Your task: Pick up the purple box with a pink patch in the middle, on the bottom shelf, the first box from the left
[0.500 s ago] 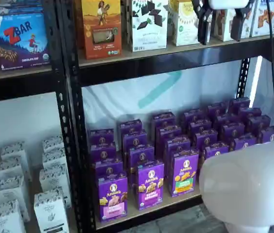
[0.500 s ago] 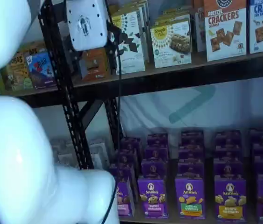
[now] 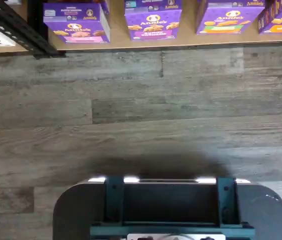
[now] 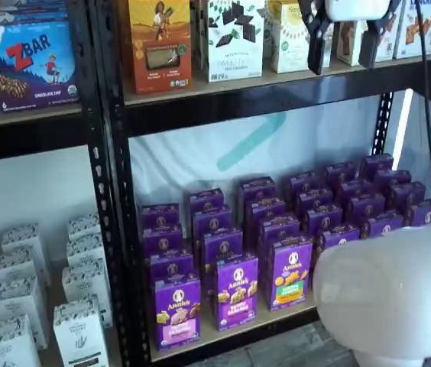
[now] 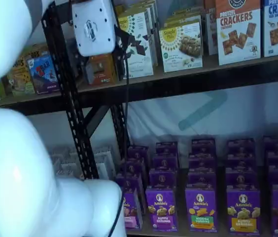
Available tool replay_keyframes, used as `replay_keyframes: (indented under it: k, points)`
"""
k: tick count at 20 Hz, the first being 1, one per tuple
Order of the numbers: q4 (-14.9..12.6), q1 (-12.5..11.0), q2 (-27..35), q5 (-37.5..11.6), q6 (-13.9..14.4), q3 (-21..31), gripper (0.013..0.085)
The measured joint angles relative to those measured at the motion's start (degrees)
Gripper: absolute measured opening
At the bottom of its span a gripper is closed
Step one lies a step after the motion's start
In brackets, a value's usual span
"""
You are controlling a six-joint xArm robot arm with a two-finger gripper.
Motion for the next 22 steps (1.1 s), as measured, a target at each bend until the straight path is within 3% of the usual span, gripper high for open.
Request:
replay_keyframes:
  k: [11,22]
  points:
    - [-3.7,2.07,-0.34,-7.25,0.97,7.49,0.085]
    - [1.4,-0.68,-1.68,-20.48,-1.21,18.75,0.085]
